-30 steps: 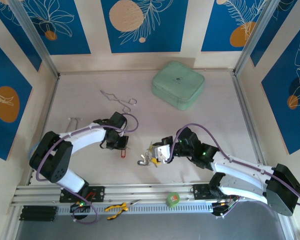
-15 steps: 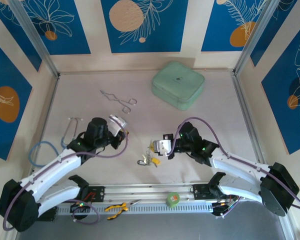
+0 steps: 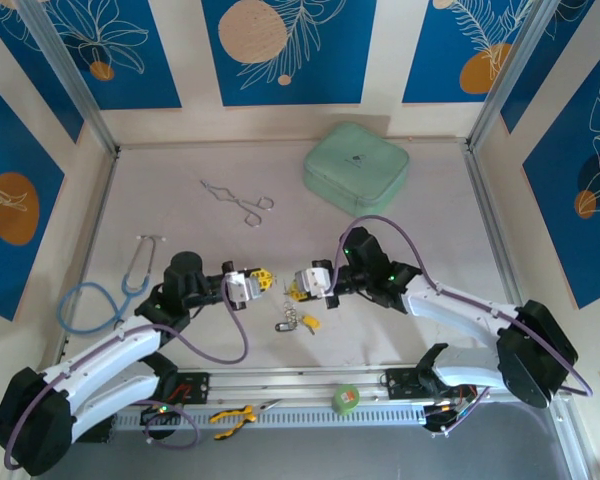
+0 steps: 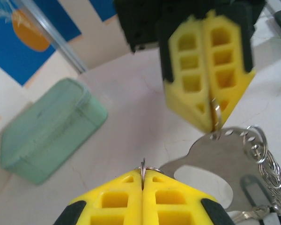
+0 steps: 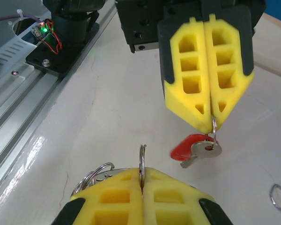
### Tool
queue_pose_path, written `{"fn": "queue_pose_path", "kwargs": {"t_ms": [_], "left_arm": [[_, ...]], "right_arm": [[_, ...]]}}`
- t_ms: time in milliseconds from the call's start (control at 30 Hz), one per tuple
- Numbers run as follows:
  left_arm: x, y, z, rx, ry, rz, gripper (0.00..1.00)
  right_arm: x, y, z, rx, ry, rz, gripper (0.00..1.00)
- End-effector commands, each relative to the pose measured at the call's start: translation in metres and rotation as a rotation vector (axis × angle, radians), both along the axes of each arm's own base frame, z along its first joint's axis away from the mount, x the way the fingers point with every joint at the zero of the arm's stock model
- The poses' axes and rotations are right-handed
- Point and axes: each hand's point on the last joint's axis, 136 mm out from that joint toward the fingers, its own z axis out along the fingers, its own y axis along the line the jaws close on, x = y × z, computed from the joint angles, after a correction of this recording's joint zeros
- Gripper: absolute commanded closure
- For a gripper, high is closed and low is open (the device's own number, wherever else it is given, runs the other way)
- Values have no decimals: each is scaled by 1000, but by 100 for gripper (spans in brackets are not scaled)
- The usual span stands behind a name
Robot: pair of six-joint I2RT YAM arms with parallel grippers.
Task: Put the keys on the keyring
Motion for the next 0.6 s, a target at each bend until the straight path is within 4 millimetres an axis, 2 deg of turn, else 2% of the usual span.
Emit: {"fn": "queue_pose_path", "kwargs": {"t_ms": [0,300,567], "left_arm": [[-16,-9,11,-9,-168,-116,100],[-32,-15,-3,100,-287,-182,100],[-34,-16,-7,145,-347,-180,100]], "right_arm": [[-1,5,9,18,21,34,100],[3,6,11,32,42,30,100],[4,6,12,38,45,23,100]]}}
